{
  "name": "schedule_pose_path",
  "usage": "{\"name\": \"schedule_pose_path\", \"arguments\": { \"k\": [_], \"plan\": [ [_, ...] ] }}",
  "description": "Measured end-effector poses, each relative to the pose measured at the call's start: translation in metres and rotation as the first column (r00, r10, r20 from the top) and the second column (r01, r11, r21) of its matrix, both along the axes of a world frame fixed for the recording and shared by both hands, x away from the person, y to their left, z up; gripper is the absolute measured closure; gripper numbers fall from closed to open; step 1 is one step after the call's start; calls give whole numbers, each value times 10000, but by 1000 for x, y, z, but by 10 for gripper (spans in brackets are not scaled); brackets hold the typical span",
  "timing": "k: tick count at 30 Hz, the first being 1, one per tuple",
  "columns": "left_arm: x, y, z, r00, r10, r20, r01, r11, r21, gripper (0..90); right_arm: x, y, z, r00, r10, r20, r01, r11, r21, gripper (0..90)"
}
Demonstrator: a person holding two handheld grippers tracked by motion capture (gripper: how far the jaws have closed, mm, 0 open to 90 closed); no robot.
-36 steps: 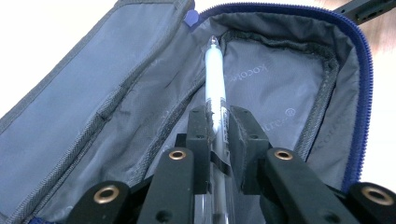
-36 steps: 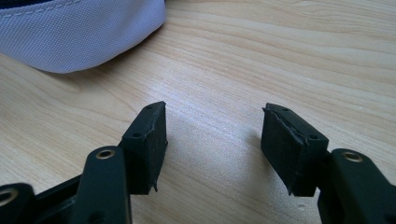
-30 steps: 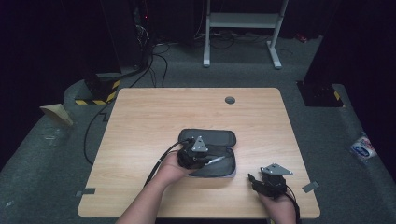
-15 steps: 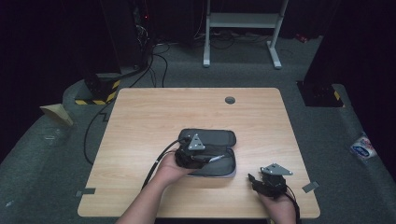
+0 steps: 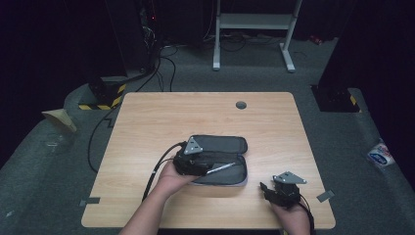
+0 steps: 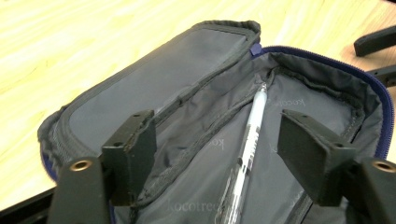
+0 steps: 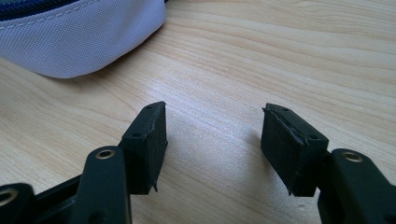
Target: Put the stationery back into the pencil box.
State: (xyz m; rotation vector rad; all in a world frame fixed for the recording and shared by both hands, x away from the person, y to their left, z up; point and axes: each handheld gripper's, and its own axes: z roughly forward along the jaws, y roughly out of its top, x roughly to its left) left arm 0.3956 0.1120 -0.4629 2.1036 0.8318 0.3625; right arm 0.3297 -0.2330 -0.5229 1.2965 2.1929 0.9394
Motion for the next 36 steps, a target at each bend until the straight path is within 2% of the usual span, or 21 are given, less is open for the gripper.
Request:
{"name": "schedule_pose_path", "arguments": {
  "k": [5, 6, 9, 17, 19, 22, 25, 27, 30, 32, 33, 36],
  "plan": [
    [0, 15, -1, 9994, 249, -251, -258, 9990, -367, 190, 0, 0, 0, 10000, -4, 1, 4, 10000, 0, 402],
    [0, 15, -1, 9994, 249, -251, -258, 9990, -367, 136, 0, 0, 0, 10000, -15, 0, 15, 10000, 3, 401],
    [-1, 25, 0, 9983, 532, -233, -540, 9978, -374, 84, 0, 0, 0, 10000, -17, -4, 17, 10000, 6, 401],
    [-6, 51, -4, 9931, 1141, -254, -1150, 9927, -371, 20, 0, 0, 0, 10000, 1, 16, -1, 10000, -3, 401],
    [-10, 63, -8, 9897, 1383, -360, -1400, 9888, -508, 16, 0, 0, 0, 10000, -6, 15, 6, 10000, -3, 401],
    [-12, 71, -13, 9868, 1564, -431, -1587, 9858, -548, 16, 0, 0, 0, 10000, -9, 10, 9, 10000, 2, 401],
    [-17, 88, -22, 9774, 2033, -580, -2060, 9776, -442, 18, 0, 0, 0, 10000, -15, 11, 15, 10000, 5, 401],
    [-18, 94, -25, 9753, 2135, -562, -2158, 9757, -374, 20, 0, 0, 0, 10000, -14, 17, 14, 10000, -1, 401],
    [-24, 110, -32, 9641, 2568, -676, -2597, 9650, -369, 29, 0, 0, 0, 10000, -17, 13, 17, 10000, 7, 401],
    [-31, 127, -39, 9532, 2929, -754, -2954, 9551, -245, 43, 0, 0, 0, 10000, -16, 12, 16, 10000, 6, 401],
    [-31, 127, -39, 9532, 2929, -754, -2954, 9551, -245, 49, 0, 0, 0, 10000, -16, 12, 16, 10000, 6, 401],
    [-40, 143, -47, 9427, 3230, -839, -3232, 9463, 122, 50, 0, 0, 0, 10000, -16, 17, 16, 10000, 1, 401]
  ]
}}
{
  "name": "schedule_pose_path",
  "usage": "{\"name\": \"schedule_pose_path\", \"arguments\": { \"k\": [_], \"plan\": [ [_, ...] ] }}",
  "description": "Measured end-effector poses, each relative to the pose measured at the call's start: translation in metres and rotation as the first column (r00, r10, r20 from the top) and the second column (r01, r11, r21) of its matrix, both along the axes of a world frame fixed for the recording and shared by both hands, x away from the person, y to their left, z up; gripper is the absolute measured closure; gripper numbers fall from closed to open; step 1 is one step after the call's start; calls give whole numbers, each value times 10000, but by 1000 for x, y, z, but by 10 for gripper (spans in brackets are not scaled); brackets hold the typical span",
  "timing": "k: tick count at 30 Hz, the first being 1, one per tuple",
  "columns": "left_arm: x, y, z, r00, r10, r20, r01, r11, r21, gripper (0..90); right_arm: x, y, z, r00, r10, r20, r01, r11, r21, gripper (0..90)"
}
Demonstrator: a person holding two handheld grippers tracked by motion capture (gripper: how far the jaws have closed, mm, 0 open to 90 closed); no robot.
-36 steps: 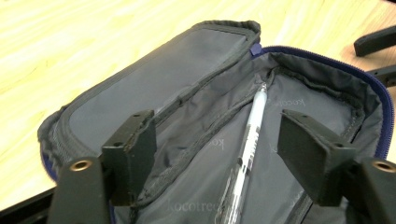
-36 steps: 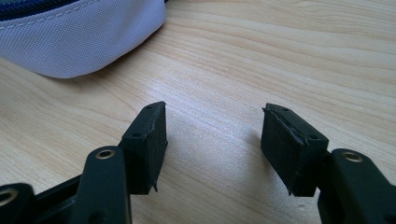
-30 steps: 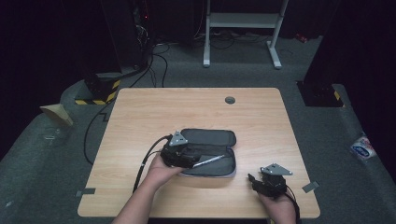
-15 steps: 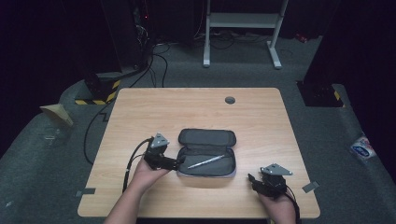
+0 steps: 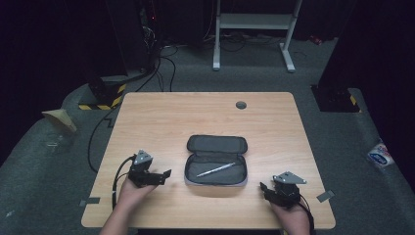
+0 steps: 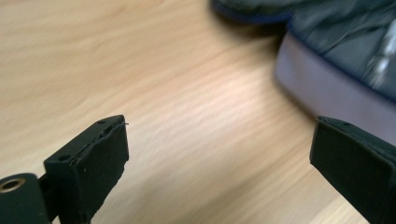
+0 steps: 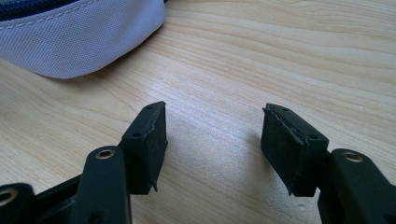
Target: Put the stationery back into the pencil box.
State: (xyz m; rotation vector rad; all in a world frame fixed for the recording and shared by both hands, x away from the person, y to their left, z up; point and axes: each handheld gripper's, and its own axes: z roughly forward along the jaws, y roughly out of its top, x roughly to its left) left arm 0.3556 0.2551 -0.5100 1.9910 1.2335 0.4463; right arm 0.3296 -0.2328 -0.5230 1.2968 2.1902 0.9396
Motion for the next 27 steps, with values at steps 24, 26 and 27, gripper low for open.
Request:
{"name": "schedule_pose_path", "arguments": {
  "k": [24, 26, 27],
  "plan": [
    [-33, 25, -20, 9986, 393, 364, -420, 9962, 764, 168, 1, 1, 0, 9999, -121, -30, 121, 9999, 24, 399],
    [-33, 25, -20, 9986, 381, 368, -409, 9962, 772, 169, 1, 1, 0, 9999, -125, -12, 125, 9999, 10, 399],
    [-33, 25, -20, 9986, 382, 375, -410, 9961, 777, 170, 1, 1, 0, 9999, -129, -21, 129, 9999, 18, 399]
  ]
}}
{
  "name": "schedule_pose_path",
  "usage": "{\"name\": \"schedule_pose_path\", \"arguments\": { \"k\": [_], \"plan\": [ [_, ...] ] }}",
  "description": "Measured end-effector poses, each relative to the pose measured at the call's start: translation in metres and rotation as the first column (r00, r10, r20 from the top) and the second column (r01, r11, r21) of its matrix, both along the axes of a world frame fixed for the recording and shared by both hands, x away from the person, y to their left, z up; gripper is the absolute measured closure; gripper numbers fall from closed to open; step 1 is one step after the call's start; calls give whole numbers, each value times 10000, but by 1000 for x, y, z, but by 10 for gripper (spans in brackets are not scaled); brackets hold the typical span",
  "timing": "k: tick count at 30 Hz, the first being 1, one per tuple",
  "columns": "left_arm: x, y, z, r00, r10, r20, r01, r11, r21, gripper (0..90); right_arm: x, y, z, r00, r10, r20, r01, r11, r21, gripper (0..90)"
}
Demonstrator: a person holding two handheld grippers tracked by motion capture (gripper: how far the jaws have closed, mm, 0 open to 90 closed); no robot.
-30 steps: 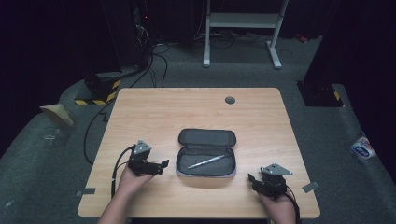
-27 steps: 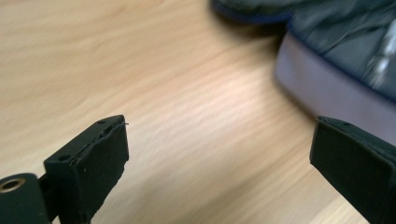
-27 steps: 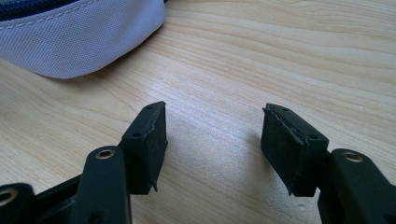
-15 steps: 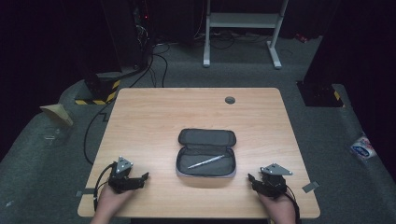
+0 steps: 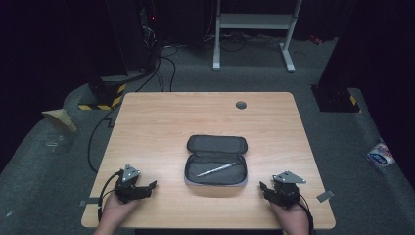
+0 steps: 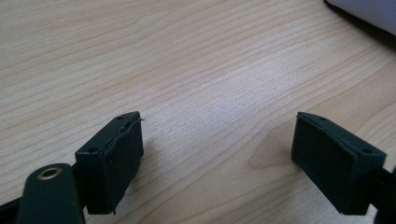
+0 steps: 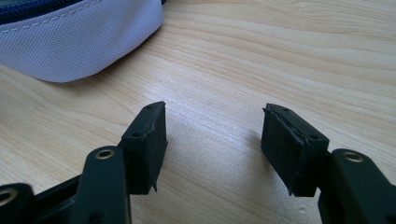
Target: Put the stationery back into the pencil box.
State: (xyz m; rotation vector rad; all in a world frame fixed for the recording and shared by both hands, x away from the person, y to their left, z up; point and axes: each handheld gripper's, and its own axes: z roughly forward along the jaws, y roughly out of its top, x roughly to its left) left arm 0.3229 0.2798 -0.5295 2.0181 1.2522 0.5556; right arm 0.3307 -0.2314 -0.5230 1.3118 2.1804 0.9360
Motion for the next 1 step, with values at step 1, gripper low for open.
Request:
{"name": "schedule_pose_path", "arguments": {
  "k": [1],
  "plan": [
    [0, 0, 0, 10000, 1, 25, -1, 10000, 22, 172, 0, 0, 0, 10000, -4, 5, 4, 10000, -6, 399]
  ]
}}
